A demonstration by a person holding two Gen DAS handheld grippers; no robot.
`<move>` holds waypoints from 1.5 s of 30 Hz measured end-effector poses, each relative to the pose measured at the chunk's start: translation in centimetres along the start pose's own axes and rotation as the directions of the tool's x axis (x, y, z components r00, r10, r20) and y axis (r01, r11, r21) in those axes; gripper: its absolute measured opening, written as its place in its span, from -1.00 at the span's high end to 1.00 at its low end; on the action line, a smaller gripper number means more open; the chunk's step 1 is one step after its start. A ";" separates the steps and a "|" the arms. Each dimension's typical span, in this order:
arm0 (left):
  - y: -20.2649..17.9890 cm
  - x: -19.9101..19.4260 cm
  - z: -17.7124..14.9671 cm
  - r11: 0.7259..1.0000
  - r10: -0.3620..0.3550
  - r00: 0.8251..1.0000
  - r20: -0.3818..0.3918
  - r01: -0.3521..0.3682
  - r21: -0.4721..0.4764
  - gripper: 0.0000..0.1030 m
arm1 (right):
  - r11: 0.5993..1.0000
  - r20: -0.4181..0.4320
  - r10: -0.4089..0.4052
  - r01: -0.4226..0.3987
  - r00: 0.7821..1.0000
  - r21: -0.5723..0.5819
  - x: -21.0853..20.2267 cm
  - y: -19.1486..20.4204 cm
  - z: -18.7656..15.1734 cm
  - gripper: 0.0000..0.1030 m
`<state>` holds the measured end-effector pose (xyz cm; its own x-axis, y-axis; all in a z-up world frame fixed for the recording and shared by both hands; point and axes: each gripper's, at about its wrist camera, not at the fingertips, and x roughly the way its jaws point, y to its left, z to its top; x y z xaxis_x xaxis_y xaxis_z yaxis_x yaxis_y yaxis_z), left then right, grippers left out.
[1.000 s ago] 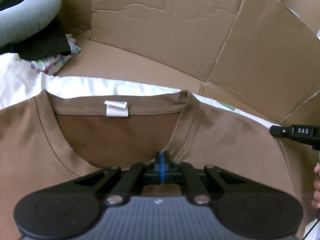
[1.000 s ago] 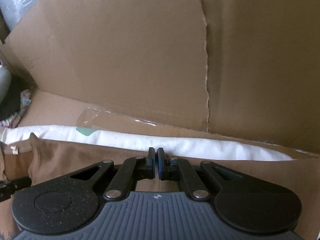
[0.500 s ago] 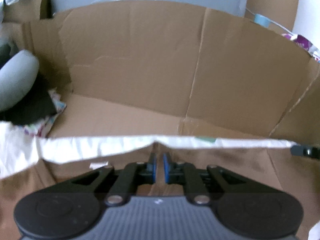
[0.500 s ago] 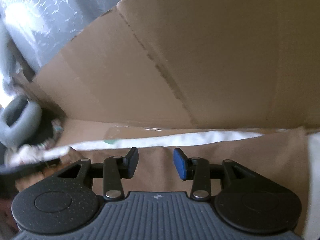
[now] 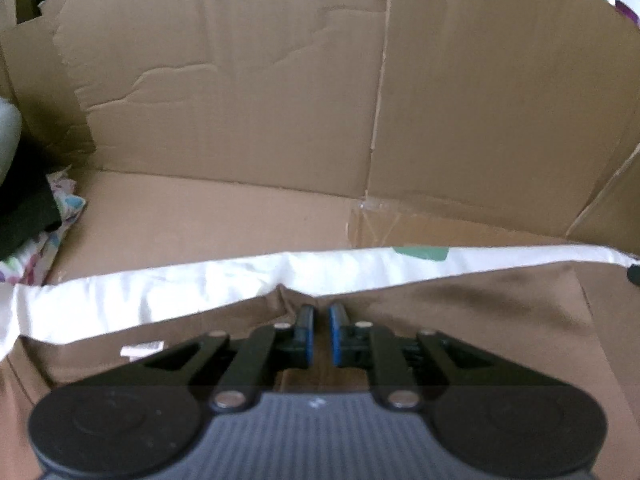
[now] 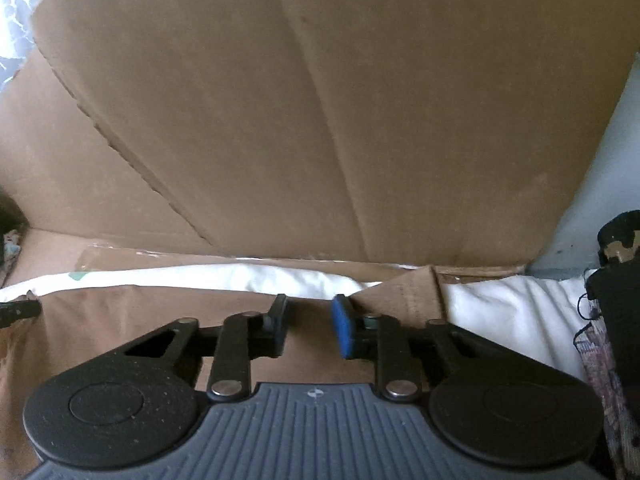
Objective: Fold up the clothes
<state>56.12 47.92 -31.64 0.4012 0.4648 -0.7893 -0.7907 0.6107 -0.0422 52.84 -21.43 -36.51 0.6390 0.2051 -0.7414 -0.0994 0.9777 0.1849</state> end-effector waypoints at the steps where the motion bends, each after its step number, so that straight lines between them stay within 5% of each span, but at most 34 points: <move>1: 0.0 0.0 0.1 1.000 0.003 1.000 -0.003 -0.003 -0.001 0.79 | 1.000 0.001 -0.006 0.006 1.000 -0.015 0.3 0.1 0.0 0.49; 6: -0.3 -1.6 0.5 0.999 0.021 1.000 0.006 -0.021 -0.028 0.69 | 0.998 0.011 -0.047 0.047 0.999 -0.046 1.4 0.6 0.9 0.49; 7: -0.3 -2.4 0.6 0.999 0.030 0.999 0.022 -0.029 -0.030 0.33 | 0.998 0.010 -0.055 0.055 0.998 -0.023 1.3 0.5 1.2 0.48; 9: -0.1 -4.1 0.6 0.999 0.043 0.998 0.055 -0.043 -0.019 -0.07 | 0.999 0.029 -0.043 0.043 0.999 -0.006 0.1 0.8 1.5 0.44; 16: 4.1 -10.5 -1.6 1.000 0.026 0.995 0.101 -0.026 -0.002 -0.07 | 0.998 0.130 -0.026 0.034 0.991 -0.060 -5.3 2.0 0.7 0.32; 20: 9.1 -13.9 -3.2 0.998 0.055 0.992 0.111 -0.056 0.006 -0.06 | 0.997 0.116 -0.040 0.047 0.992 -0.062 -6.3 1.2 -0.6 0.32; 24: 15.7 -16.0 -5.0 0.989 0.139 0.989 0.059 -0.136 -0.055 0.85 | 0.999 0.098 -0.048 0.050 0.994 -0.019 -7.8 0.7 -1.5 0.32; 30: 22.9 -17.5 -7.4 0.960 0.249 0.968 0.015 -0.245 -0.134 0.97 | 0.999 0.098 0.008 -0.003 0.995 -0.052 -9.3 1.8 -2.3 0.29; 45: 27.4 -11.9 -11.3 0.930 0.306 0.949 -0.076 -0.315 -0.189 0.97 | 0.999 0.122 -0.018 0.022 0.992 -0.032 -14.5 1.1 -6.1 0.29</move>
<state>24.51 51.89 -30.35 0.1038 0.5794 -0.8084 -0.9493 0.3001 0.0932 38.83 -23.11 -29.45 0.7288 0.1809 -0.6604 -0.1101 0.9829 0.1477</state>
